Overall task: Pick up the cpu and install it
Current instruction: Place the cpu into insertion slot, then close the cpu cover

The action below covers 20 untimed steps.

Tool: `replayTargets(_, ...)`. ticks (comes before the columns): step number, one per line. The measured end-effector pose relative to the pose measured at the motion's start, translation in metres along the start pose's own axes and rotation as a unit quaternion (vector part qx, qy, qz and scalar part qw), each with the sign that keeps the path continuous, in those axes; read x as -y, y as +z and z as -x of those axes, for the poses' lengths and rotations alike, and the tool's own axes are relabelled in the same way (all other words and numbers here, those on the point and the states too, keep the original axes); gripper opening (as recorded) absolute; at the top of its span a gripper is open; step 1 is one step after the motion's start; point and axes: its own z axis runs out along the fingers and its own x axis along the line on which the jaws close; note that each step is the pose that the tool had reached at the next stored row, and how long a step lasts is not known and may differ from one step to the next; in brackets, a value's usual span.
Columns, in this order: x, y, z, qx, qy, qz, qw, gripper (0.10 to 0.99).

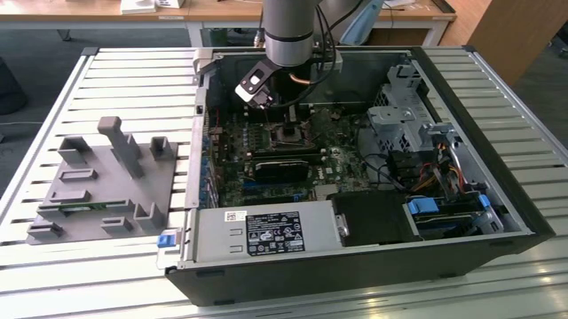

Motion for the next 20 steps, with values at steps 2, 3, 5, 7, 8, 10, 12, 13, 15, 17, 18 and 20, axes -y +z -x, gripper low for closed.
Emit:
replayTargets(2, 0.0000, -0.0004, 0.0000, 0.0000, 0.000, 0.0000, 1.0000, 0.122)
replayTargets(3, 0.0000, -0.0007, 0.0000, 0.0000, 0.000, 0.0000, 1.0000, 0.106)
replayTargets(5, -0.0001, -0.0012, 0.0001, 0.0000, 0.000, 0.0000, 1.0000, 0.106)
replayTargets(7, -0.0001, -0.0016, 0.0000, -0.0001, 0.000, 0.0001, 1.0000, 0.106)
replayTargets(8, -0.0001, -0.0019, 0.0000, 0.0000, 0.000, 0.0000, 1.0000, 0.106)
replayTargets(10, -0.0002, -0.0026, 0.0001, 0.0000, 0.000, 0.0000, 1.0000, 0.106)
replayTargets(12, -0.0002, -0.0035, 0.0001, 0.0000, 0.000, 0.0000, 1.0000, 0.106)
replayTargets(13, -0.0002, -0.0041, 0.0001, 0.0000, 0.000, 0.0000, 1.0000, 0.106)
replayTargets(15, -0.0003, -0.0052, 0.0002, 0.0000, 0.000, 0.0000, 1.0000, 0.106)
replayTargets(17, -0.0004, -0.0065, 0.0002, 0.0000, 0.000, 0.0000, 1.0000, 0.106)
replayTargets(18, -0.0004, -0.0072, 0.0002, -0.0001, 0.000, 0.0000, 1.0000, 0.106)
replayTargets(20, -0.0005, -0.0088, 0.0003, 0.0000, 0.000, 0.0000, 1.0000, 0.106)
